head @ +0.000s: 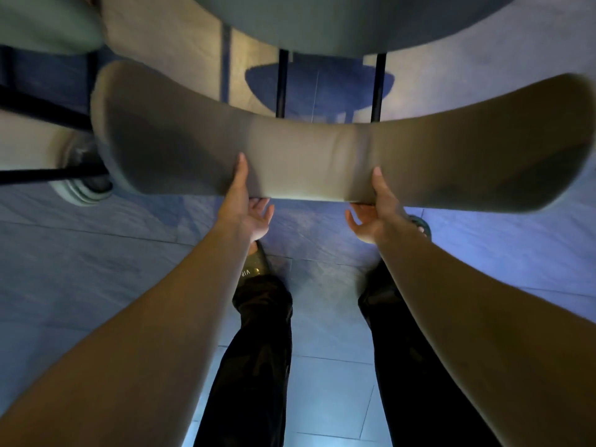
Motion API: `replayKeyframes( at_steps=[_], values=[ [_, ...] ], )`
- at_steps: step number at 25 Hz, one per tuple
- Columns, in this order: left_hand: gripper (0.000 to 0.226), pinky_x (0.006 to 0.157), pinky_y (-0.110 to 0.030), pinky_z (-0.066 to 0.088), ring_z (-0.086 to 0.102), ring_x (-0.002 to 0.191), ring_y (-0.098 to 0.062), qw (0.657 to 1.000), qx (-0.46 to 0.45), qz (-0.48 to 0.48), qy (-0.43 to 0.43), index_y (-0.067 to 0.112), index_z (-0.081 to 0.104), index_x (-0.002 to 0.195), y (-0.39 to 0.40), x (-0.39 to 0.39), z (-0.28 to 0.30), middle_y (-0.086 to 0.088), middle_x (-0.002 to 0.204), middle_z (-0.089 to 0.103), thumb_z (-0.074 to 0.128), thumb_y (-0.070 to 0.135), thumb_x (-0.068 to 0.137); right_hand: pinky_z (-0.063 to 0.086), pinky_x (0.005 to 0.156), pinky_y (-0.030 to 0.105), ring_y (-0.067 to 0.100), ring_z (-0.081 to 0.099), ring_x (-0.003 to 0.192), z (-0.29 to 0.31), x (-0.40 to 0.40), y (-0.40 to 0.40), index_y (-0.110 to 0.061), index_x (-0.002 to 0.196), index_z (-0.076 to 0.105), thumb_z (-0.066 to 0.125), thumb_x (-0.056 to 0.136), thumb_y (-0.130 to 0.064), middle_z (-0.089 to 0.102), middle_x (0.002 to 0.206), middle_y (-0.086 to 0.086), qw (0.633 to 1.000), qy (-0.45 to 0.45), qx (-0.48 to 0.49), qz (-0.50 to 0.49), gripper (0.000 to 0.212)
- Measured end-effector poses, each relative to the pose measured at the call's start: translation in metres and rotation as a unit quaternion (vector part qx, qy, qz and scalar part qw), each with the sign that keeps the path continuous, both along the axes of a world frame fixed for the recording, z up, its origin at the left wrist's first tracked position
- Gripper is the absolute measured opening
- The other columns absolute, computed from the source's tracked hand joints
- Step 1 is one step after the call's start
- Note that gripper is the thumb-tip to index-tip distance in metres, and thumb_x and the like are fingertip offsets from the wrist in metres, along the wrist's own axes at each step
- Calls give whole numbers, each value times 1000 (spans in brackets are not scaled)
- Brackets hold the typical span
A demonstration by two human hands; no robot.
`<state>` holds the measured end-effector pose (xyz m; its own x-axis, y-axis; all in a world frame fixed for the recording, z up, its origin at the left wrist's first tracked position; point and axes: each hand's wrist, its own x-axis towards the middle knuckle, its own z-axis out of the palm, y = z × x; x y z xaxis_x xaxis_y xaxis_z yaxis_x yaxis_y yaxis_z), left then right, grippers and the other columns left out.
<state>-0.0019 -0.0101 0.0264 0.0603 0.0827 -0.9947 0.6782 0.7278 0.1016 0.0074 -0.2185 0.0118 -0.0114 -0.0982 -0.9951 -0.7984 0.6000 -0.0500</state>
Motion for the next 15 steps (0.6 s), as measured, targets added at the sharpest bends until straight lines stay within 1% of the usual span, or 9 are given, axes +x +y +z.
replayKeyframes(
  at_steps=[3, 5, 7, 8, 9, 10, 12, 14, 15],
  values=[
    [85, 109, -29, 30, 48, 133, -11, 999, 21, -31, 1, 19, 50, 138, 2, 4, 55, 7, 148, 46, 67, 68, 71, 52, 79, 31, 13, 63, 109, 54, 0, -2, -26, 115, 63, 76, 71, -56, 67, 118, -4, 1000, 2, -12, -4, 55],
    [73, 107, -27, 31, 52, 128, -10, 998, 24, -53, -1, 21, 56, 132, 4, 6, 89, 10, 145, 48, 64, 66, 75, 54, 74, 31, 13, 65, 101, 88, 1, -2, -26, 115, 63, 80, 66, -57, 68, 112, -4, 1000, 5, -22, -5, 61],
    [52, 97, -26, 34, 60, 101, -7, 996, 36, -80, -12, 22, 63, 109, 6, 16, 130, 10, 118, 65, 64, 63, 77, 54, 69, 31, 12, 66, 96, 130, 5, -5, -27, 121, 60, 81, 63, -59, 68, 113, -3, 999, -16, -26, 8, 69],
    [47, 94, -27, 34, 60, 94, -7, 995, 46, -82, -15, 22, 63, 101, 5, 20, 151, 9, 104, 66, 66, 61, 76, 54, 66, 31, 13, 66, 94, 150, 7, -9, -27, 123, 58, 81, 61, -60, 67, 115, -2, 999, -28, -31, 17, 73],
    [47, 96, -28, 35, 61, 95, -8, 995, 56, -83, -21, 21, 63, 102, 5, 24, 171, 8, 98, 67, 68, 60, 75, 54, 64, 31, 14, 66, 93, 171, 11, -12, -25, 125, 57, 81, 62, -59, 66, 114, -1, 998, -41, -34, 30, 76],
    [52, 99, -27, 36, 62, 101, -9, 993, 70, -82, -38, 22, 63, 110, 8, 32, 193, 7, 100, 69, 71, 58, 74, 54, 64, 31, 15, 65, 90, 192, 20, -12, -23, 126, 56, 81, 64, -57, 66, 111, 2, 997, -51, -34, 44, 75],
    [66, 105, -35, 41, 63, 112, -15, 990, 94, -88, -65, 22, 57, 128, 8, 47, 233, 4, 117, 69, 74, 54, 73, 56, 63, 31, 17, 63, 82, 237, 34, -17, -16, 125, 54, 78, 72, -51, 64, 99, 6, 995, -63, -45, 58, 67],
    [67, 98, -43, 47, 61, 116, -22, 985, 122, -97, -76, 21, 49, 136, 7, 63, 265, -1, 128, 63, 71, 48, 79, 57, 53, 28, 18, 62, 75, 273, 49, -18, -14, 124, 53, 75, 77, -48, 63, 93, 8, 992, -74, -60, 83, 62],
    [64, 90, -44, 51, 60, 116, -24, 984, 129, -89, -86, 19, 46, 138, 4, 71, 285, -3, 131, 61, 69, 43, 83, 56, 47, 26, 19, 62, 73, 293, 57, -19, -13, 125, 53, 74, 79, -47, 63, 92, 8, 990, -80, -64, 95, 61]
  ],
)
